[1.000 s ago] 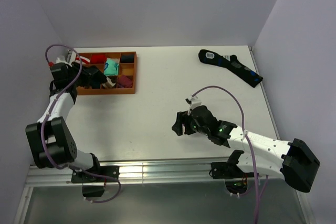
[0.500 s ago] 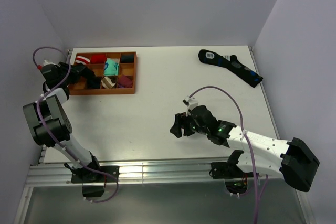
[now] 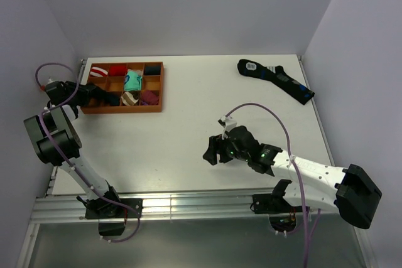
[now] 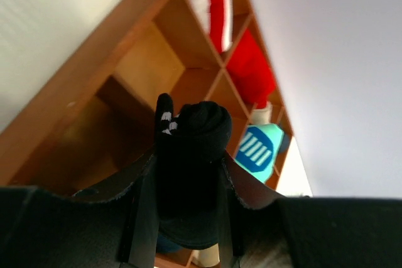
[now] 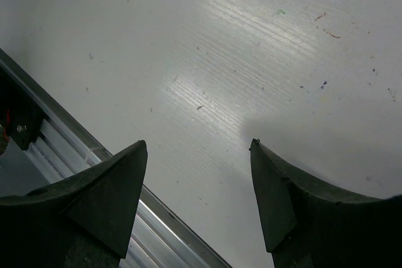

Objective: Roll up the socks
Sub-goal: Place the sock in the storage box.

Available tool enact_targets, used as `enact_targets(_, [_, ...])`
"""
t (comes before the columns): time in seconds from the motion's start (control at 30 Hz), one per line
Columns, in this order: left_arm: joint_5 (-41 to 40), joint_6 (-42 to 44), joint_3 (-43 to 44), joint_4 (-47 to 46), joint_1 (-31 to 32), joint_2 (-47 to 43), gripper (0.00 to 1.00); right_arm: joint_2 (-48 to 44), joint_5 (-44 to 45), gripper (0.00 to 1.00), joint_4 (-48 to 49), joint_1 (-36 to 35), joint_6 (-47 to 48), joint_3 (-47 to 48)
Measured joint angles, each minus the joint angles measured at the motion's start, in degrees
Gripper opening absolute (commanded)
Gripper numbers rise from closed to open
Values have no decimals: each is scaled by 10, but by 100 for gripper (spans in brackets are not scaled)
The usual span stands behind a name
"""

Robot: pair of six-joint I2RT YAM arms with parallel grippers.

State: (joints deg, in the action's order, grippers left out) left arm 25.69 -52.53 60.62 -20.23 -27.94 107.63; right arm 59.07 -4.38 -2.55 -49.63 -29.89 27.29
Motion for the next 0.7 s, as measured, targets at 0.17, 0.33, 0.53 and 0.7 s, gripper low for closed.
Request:
enact_targets(0.17, [-18, 15, 19, 46, -2, 11, 0, 1, -2, 73, 0, 0, 0, 0])
enact_targets(0.33, [-41, 30, 38, 91, -2, 12, 0, 1, -6, 73, 0, 0, 1, 0])
enact_targets(0.53, [-74, 57, 82, 164, -1, 26, 0, 1, -12, 73, 0, 0, 3, 0])
enact_targets(0.7, [-107, 86, 132, 234, 0, 45, 0, 1, -13, 73, 0, 0, 5, 0])
